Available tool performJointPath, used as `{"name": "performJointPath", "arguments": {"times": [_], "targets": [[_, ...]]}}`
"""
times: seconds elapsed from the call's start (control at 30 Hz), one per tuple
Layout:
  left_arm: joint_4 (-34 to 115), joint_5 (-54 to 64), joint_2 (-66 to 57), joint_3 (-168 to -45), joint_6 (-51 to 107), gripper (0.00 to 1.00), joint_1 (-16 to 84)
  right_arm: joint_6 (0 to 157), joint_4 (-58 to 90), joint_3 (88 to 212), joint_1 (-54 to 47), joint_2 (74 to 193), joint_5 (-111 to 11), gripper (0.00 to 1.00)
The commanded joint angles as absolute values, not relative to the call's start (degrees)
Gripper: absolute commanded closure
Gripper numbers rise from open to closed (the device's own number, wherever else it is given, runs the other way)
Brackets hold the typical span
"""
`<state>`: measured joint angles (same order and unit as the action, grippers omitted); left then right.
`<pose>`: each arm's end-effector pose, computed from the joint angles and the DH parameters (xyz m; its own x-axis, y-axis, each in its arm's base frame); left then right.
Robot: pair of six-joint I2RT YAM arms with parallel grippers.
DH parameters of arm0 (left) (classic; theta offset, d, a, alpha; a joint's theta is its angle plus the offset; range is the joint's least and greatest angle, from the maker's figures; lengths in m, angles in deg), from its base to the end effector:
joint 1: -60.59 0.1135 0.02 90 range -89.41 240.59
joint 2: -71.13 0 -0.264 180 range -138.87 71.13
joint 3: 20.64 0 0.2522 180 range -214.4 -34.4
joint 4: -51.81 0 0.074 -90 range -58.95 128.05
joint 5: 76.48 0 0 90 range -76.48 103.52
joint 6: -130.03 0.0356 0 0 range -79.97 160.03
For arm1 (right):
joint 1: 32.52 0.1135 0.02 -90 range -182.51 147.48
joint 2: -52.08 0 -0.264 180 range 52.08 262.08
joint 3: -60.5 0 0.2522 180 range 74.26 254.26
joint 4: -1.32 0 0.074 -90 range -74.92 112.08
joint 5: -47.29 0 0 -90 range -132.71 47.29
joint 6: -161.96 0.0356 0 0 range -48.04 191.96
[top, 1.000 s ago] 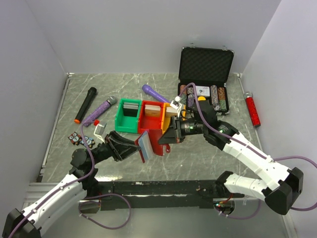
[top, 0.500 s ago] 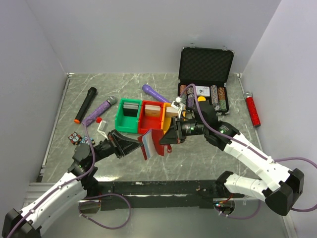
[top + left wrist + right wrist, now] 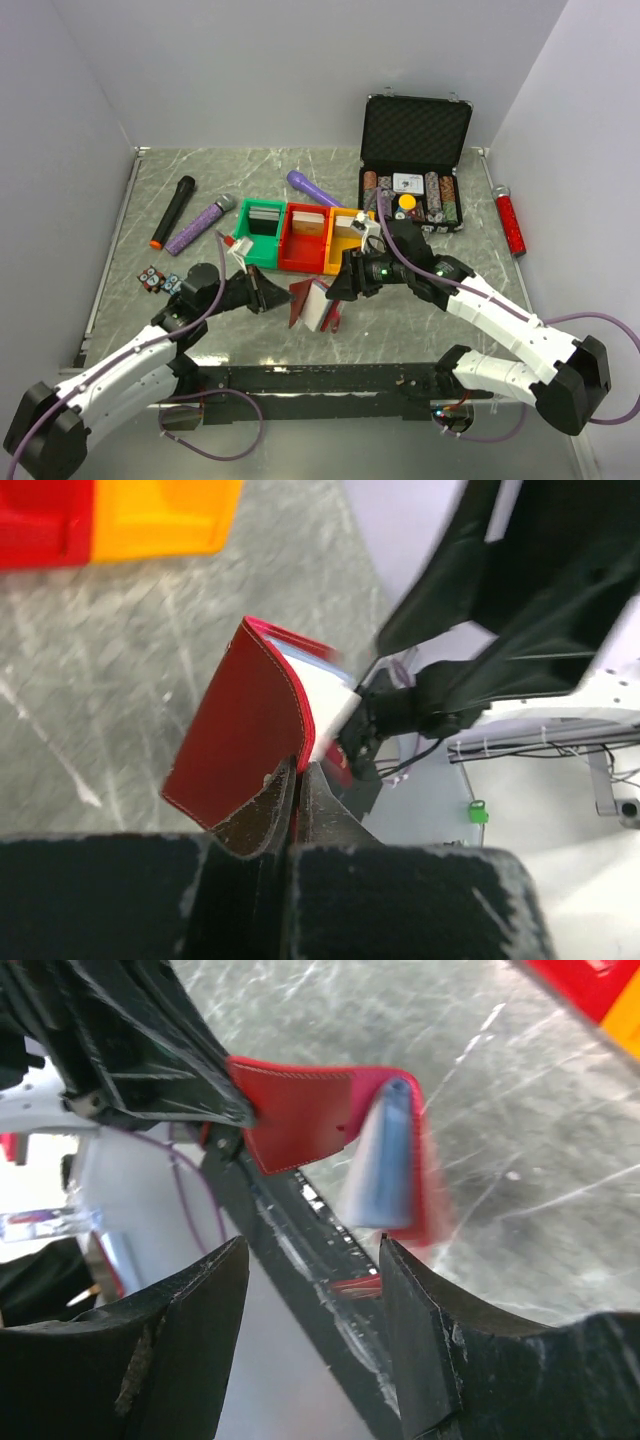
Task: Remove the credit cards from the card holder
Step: Open the card holder.
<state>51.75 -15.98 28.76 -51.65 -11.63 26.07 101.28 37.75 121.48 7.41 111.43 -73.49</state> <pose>0.1344 -0.1137 0.2210 -0.8000 -0.2783 -0.5316 0.4247 0.3632 -0.8293 0.1596 0.1574 0.2881 -0.8094 -0.1289 -0.5729 -0.5474 0.5186 0.6568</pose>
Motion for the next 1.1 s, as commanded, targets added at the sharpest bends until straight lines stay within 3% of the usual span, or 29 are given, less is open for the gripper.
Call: {"name": "performJointPath", "arguments": {"times": [0.0,0.17,0.77,1.07], "targets": [[59.65,-15.49,23.86,-47.68,-14.98,0.99,26.05,98.94,37.4,120.5,7.3,111.49,-69.43,0.38],[63.02,-14.18,18.75,-45.12,-15.78,0.99,26.05,97.1,38.63,120.14,7.3,112.81,-66.53,0.4],[49.22,-1.08,14.7,-47.31,-11.04,0.99,26.05,98.06,33.09,116.45,7.83,125.72,-66.97,0.53],[45.0,-0.37,15.4,-49.95,-9.19,0.72,26.05,98.06,32.74,118.2,11.6,130.2,-65.91,0.61]]}}
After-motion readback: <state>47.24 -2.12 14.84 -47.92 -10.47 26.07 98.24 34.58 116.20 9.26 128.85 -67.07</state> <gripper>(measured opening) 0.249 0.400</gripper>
